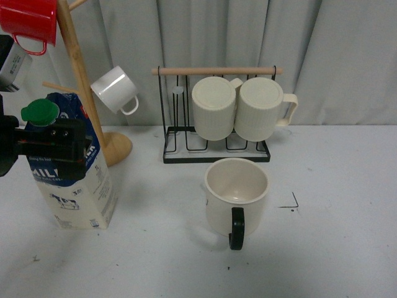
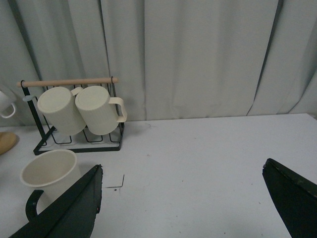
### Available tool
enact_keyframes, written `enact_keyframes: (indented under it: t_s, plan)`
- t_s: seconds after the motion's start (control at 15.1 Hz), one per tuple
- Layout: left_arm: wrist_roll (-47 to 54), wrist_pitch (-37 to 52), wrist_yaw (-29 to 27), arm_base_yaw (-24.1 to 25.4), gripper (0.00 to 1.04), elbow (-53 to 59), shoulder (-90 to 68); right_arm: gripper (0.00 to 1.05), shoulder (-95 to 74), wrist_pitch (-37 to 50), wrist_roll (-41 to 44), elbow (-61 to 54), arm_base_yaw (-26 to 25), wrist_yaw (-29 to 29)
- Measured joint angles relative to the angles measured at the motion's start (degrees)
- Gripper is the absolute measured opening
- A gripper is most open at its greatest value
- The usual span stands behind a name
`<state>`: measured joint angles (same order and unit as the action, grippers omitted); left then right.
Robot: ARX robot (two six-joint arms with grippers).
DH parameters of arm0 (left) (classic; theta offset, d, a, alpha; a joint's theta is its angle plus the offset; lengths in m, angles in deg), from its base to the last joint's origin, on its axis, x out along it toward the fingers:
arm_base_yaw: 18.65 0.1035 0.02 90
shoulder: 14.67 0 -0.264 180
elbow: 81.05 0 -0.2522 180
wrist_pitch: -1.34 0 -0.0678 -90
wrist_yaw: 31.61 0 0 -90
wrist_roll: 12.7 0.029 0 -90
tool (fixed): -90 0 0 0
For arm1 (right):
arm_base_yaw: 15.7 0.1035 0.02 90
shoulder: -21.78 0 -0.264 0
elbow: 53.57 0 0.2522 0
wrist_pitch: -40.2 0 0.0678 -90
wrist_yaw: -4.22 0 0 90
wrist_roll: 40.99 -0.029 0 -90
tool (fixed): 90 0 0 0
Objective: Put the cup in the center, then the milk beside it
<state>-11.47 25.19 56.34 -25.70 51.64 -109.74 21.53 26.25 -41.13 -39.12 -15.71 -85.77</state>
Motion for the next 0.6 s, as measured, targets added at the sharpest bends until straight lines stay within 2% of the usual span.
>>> enact_keyframes:
  t_s: [0.2, 0.27, 0.4, 0.46, 0.6]
  plan:
    - [-1.36, 3.69, -3.96, -1.31, 0.98, -3.02, -5.25, 0.98, 0.0, 0.0, 0.0, 0.0, 0.0, 0.0]
    - [-1.62, 4.07, -5.55, -1.84, 0.93, -3.43, -6.49, 0.98, 0.0, 0.0, 0.0, 0.0, 0.0, 0.02]
    - [-2.75, 5.42, -7.5, -2.64, 0.52, -4.37, -8.41, 0.98, 0.0, 0.0, 0.0, 0.0, 0.0, 0.02]
    - [-2.82, 5.29, -8.2, -2.69, 0.39, -4.46, -8.41, 0.98, 0.0, 0.0, 0.0, 0.0, 0.0, 0.0]
    - [-3.82, 4.72, -8.09, -2.97, 0.21, -5.25, -8.41, 0.98, 0.0, 0.0, 0.0, 0.0, 0.0, 0.02]
